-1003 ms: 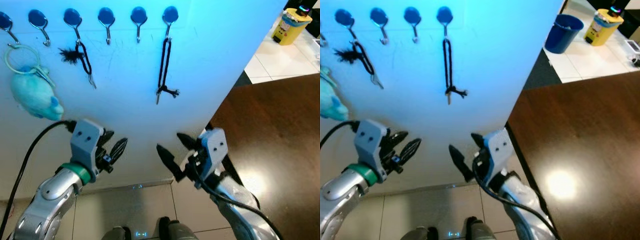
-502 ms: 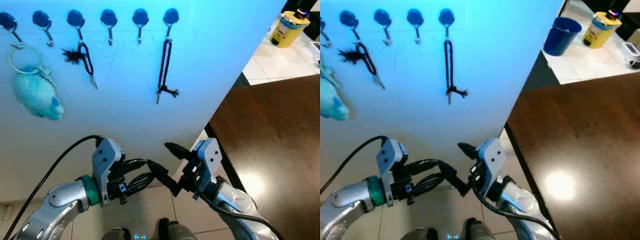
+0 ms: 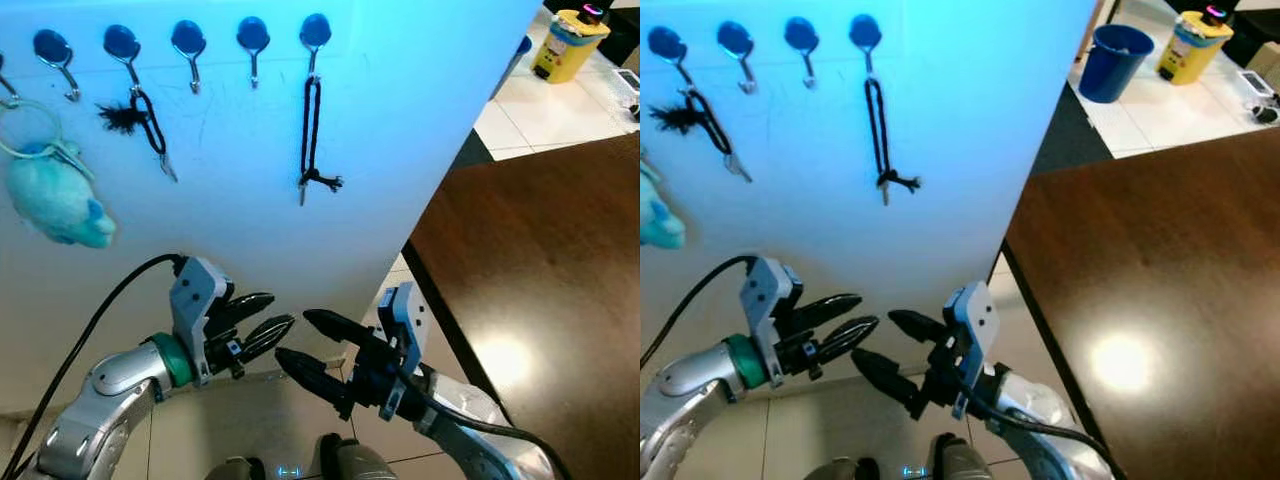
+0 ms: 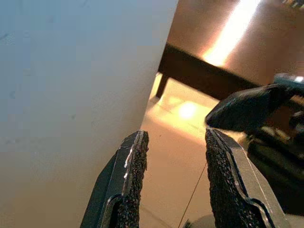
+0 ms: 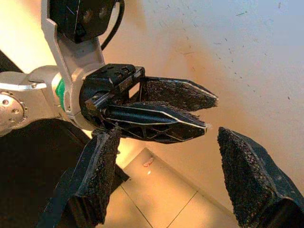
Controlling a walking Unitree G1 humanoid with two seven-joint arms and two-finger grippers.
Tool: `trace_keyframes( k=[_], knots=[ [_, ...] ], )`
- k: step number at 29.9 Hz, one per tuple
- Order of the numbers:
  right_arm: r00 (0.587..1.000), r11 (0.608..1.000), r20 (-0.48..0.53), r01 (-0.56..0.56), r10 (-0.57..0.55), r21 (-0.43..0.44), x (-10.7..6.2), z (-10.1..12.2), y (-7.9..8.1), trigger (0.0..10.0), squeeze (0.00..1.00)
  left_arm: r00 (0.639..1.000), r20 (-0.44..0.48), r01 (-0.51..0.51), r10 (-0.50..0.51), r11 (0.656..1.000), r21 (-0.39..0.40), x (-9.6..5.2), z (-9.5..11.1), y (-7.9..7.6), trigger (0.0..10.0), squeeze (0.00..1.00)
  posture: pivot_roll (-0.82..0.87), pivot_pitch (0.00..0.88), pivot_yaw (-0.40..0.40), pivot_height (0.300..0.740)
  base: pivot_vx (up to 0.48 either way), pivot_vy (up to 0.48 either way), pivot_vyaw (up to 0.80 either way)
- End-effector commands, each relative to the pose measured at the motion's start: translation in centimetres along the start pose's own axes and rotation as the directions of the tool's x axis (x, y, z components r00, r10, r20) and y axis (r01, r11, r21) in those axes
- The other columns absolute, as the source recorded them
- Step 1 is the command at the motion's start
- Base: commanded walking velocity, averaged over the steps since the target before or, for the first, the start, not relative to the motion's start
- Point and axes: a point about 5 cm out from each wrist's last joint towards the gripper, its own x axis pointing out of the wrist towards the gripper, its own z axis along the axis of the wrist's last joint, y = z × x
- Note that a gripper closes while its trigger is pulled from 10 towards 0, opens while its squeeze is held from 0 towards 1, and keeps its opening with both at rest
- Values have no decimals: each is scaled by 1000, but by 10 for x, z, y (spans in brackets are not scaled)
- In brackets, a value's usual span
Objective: Hang keys on a hook
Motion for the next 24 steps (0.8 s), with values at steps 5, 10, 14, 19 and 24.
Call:
trace_keyframes(
  k=[5, 10, 14, 19, 24],
  knots=[
    [999, 999, 9, 37, -38, 20, 4, -5, -2, 10000, 0, 1000, -22, -11, 10, 1000, -9, -2, -7, 4, 10000, 0, -262, 116, 110, 740, 0, 0, 0],
    [999, 999, 5, 34, -35, 28, 7, -8, -2, 10000, 0, 998, -60, -29, 29, 1000, 3, -6, -16, 9, 10000, 0, -256, 105, 126, 740, 0, 0, 0],
    [1000, 999, 7, 30, -31, 35, 9, -8, -1, 10000, 0, 997, -64, -36, 36, 999, 0, -9, -17, 10, 10000, 0, -252, 106, 130, 740, 0, 0, 0],
    [999, 999, 1, 38, -38, 2, 8, -9, 0, 10000, 0, 997, -62, -50, 49, 999, -4, -11, -18, 10, 10000, 0, -239, 99, 128, 740, 0, 0, 0],
    [999, 999, 3, 45, -45, 1, 7, -9, 0, 10000, 0, 998, -36, -54, 53, 998, -17, -9, -13, 7, 10000, 0, -242, 103, 123, 740, 0, 0, 0]
  ],
)
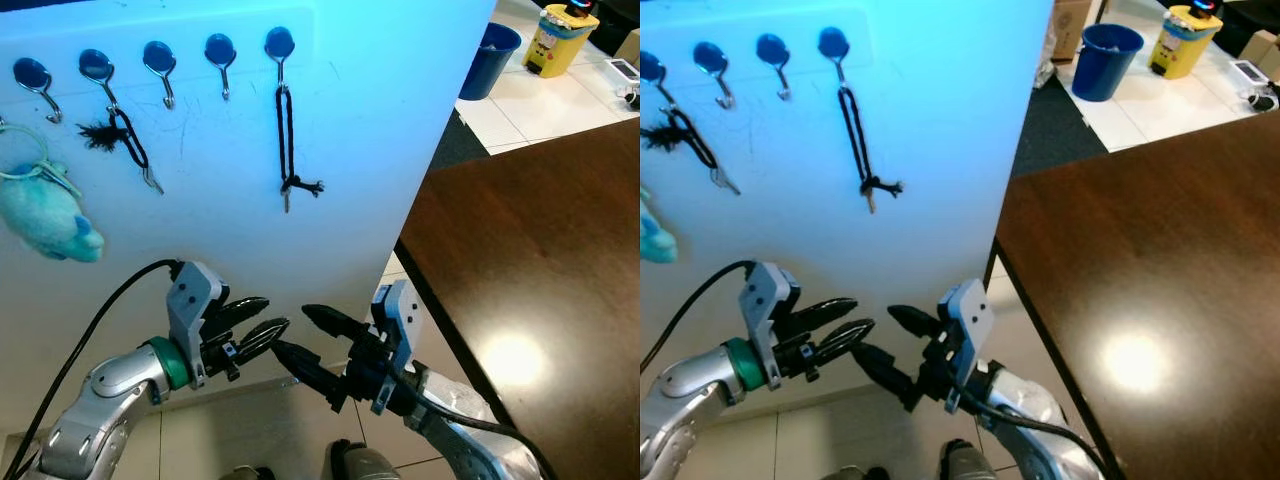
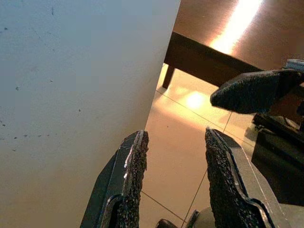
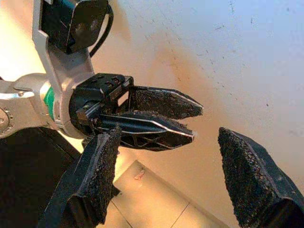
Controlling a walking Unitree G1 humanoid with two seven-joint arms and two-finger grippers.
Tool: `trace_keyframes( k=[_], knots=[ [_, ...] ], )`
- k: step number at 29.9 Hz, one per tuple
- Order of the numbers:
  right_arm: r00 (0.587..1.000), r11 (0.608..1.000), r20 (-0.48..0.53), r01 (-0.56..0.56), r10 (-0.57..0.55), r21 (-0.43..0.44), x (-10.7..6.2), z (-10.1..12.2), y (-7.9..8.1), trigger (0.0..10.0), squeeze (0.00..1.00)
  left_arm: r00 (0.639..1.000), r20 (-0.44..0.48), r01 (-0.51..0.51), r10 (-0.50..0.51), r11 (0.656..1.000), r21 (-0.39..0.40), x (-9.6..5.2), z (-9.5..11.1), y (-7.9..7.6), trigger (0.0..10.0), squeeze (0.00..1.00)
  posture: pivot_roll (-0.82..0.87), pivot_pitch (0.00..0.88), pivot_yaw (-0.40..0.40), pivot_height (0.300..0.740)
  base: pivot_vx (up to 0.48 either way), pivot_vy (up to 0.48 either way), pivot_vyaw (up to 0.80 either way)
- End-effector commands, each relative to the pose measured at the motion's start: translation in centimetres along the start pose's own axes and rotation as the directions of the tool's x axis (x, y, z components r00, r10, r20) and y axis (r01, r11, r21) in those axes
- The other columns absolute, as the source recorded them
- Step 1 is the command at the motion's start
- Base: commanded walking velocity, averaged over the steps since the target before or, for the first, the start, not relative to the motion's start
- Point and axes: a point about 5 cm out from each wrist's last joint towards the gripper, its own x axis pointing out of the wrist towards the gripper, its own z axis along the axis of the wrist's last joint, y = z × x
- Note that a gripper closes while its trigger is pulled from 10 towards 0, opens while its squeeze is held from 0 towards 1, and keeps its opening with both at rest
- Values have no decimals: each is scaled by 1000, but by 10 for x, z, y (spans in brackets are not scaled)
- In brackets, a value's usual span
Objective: Hang keys on a hook
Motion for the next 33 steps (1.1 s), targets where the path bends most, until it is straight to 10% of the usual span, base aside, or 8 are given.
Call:
trace_keyframes(
  k=[1, 33],
  knots=[
    [1000, 1000, -2, -6, 7, 24, 0, -3, 3, 10000, 0, 1000, 5, -8, 8, 1000, -10, -2, 2, -1, 10000, 0, -245, 111, 124, 740, 0, 0, 0],
    [1000, 999, 10, 22, -23, 32, 3, -3, -1, 10000, 0, 999, -21, 38, -37, 998, 44, 2, 3, -3, 10000, 0, -267, 114, 137, 740, 0, 0, 0]
  ],
)
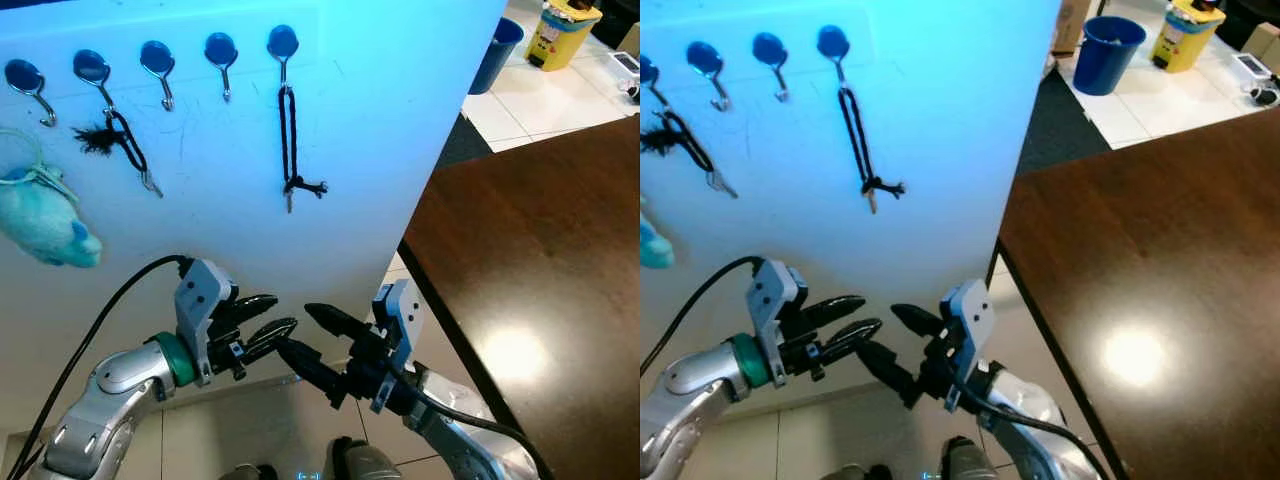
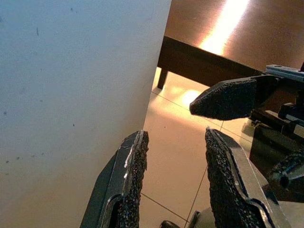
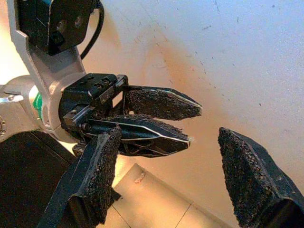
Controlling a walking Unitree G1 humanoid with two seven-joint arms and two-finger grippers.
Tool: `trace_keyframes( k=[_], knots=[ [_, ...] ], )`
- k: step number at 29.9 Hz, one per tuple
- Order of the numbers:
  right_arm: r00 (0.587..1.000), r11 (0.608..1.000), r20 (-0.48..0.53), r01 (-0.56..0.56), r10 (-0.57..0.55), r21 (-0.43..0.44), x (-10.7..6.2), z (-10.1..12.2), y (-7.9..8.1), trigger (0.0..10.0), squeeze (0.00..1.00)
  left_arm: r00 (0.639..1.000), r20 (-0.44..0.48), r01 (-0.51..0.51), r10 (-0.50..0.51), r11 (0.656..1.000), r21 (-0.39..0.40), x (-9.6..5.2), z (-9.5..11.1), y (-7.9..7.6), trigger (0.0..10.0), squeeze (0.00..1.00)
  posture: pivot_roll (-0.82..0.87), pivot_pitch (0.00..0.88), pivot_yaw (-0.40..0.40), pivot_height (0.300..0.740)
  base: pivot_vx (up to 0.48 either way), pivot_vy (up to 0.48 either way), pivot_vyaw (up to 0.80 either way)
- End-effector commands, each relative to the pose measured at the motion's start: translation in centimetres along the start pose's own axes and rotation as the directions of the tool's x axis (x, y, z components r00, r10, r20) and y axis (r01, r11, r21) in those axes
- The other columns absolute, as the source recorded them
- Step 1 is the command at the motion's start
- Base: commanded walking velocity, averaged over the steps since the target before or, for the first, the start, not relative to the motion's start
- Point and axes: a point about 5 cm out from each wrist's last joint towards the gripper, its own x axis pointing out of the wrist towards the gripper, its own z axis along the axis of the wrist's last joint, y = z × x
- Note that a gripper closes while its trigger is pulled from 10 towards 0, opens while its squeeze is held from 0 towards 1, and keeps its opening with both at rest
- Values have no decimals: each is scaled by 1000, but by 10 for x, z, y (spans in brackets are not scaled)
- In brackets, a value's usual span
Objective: Hang keys on a hook
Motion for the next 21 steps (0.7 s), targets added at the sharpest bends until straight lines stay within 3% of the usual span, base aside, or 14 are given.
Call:
trace_keyframes(
  k=[1, 7, 15, 19, 21],
  knots=[
    [1000, 1000, -8, 2, -2, 15, 1, -5, 0, 10000, 0, 999, -26, -31, 31, 999, -3, -4, -7, 4, 10000, 0, -262, 109, 141, 740, 0, 0, 0],
    [1000, 1000, -13, 8, -8, 1, 3, -6, 0, 10000, 0, 995, -49, -90, 90, 996, 18, -8, -11, 8, 10000, 0, -260, 114, 143, 740, 0, 0, 0],
    [1000, 1000, -8, 12, -12, -9, 1, -4, 1, 10000, 0, 995, -31, -96, 96, 995, 2, -11, -9, 8, 10000, 0, -255, 132, 141, 740, 0, 0, 0],
    [1000, 1000, -7, 13, -13, -13, 0, -3, 2, 10000, 0, 982, 2, -190, 190, 982, -6, -12, -2, 14, 10000, 0, -256, 145, 134, 740, 0, 0, 0],
    [1000, 1000, -3, 18, -18, -21, -1, 1, 2, 10000, 0, 949, 30, -314, 315, 949, -14, -13, 7, 24, 10000, 0, -251, 154, 133, 740, 0, 0, 0]
  ],
)
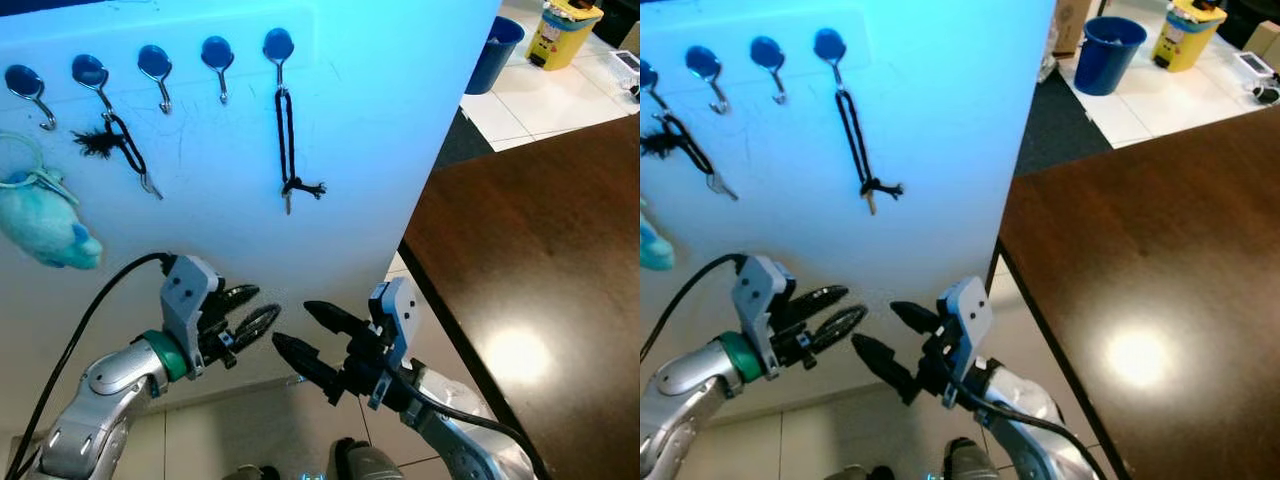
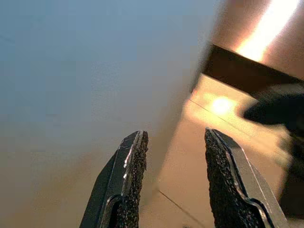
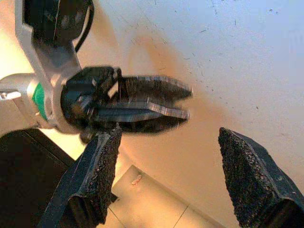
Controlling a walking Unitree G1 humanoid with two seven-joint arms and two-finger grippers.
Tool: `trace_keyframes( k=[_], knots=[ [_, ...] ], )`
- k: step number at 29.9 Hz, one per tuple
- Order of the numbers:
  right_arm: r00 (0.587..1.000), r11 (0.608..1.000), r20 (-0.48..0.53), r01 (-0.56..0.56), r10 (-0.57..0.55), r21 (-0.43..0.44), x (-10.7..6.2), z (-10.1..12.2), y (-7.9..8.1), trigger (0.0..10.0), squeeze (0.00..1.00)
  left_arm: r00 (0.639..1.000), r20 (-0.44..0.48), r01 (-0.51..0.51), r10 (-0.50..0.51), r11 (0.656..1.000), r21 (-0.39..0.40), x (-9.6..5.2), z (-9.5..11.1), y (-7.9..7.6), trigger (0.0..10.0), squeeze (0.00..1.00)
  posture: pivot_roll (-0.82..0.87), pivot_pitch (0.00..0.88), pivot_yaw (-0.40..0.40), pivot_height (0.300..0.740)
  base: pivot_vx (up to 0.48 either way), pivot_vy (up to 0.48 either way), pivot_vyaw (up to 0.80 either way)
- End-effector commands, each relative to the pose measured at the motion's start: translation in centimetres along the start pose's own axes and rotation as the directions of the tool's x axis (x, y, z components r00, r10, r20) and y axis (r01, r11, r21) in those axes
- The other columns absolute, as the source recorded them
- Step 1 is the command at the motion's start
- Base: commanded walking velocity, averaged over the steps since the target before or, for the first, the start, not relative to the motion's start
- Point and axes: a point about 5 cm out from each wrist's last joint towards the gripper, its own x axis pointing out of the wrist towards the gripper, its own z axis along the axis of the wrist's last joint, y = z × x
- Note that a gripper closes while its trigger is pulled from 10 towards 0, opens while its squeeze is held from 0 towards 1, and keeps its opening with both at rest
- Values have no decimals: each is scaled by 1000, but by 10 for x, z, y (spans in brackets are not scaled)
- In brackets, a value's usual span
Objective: Hang keys on a hook
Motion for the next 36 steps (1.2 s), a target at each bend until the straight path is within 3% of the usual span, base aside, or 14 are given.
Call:
trace_keyframes(
  k=[1, 5, 7, 9, 11, 14, 16, 29, 33, 35, 36],
  knots=[
    [1000, 1000, 2, 1, -1, 2, -1, 1, 3, 10000, 0, 997, -3, -75, 75, 997, -4, -3, 2, 7, 10000, 0, -251, 154, 133, 740, 0, 0, 0],
    [1000, 1000, 11, 17, -17, -9, -2, 2, 3, 10000, 0, 994, 20, -105, 105, 995, 1, -6, 6, 9, 10000, 0, -249, 169, 137, 740, 0, 0, 0],
    [994, 995, 51, 98, -97, -29, 2, 10, -7, 10000, 0, 993, -65, -100, 102, 994, 38, -3, -1, 6, 10000, 0, -183, 157, 131, 740, 0, 0, 0],
    [994, 995, 51, 98, -97, -29, 2, 10, -7, 10000, 0, 993, -65, -100, 102, 994, 38, -3, -1, 6, 10000, 0, -183, 157, 131, 740, 0, 0, 0],
    [975, 977, 100, 204, -197, -60, 6, 20, -19, 10000, 0, 983, -115, -136, 143, 989, 61, 1, -6, 8, 10000, 0, -128, 150, 129, 740, 0, 0, 0],
    [968, 967, 113, 236, -225, -93, 6, 22, -19, 10000, 0, 987, -89, -128, 137, 986, 108, 4, -4, 3, 10000, 0, -70, 166, 103, 740, 0, 0, 0],
    [968, 966, 113, 237, -226, -102, 5, 23, -18, 10000, 0, 989, -75, -119, 129, 985, 124, 4, -2, -1, 10000, 0, -70, 166, 103, 740, 0, 0, 0],
    [968, 967, 101, 240, -230, -91, -2, 24, -18, 10000, 0, 991, 2, -133, 133, 991, 29, 3, 6, -9, 10000, 0, -47, 175, 74, 740, 0, 0, 0],
    [983, 980, 74, 176, -170, -92, -2, 21, -15, 10000, 0, 992, 14, -130, 129, 990, 51, 6, 8, -12, 10000, 0, -45, 147, 65, 740, 0, 0, 0],
    [998, 992, 17, 60, -58, -113, -2, 16, -10, 10000, 0, 987, 44, -154, 152, 987, 48, 6, 8, -10, 10000, 0, -41, 117, 40, 740, 0, 0, 0],
    [998, 992, 17, 60, -58, -113, -2, 16, -10, 10000, 0, 987, 44, -154, 152, 987, 48, 6, 8, -10, 10000, 0, -41, 117, 40, 740, 0, 0, 0]
  ],
)
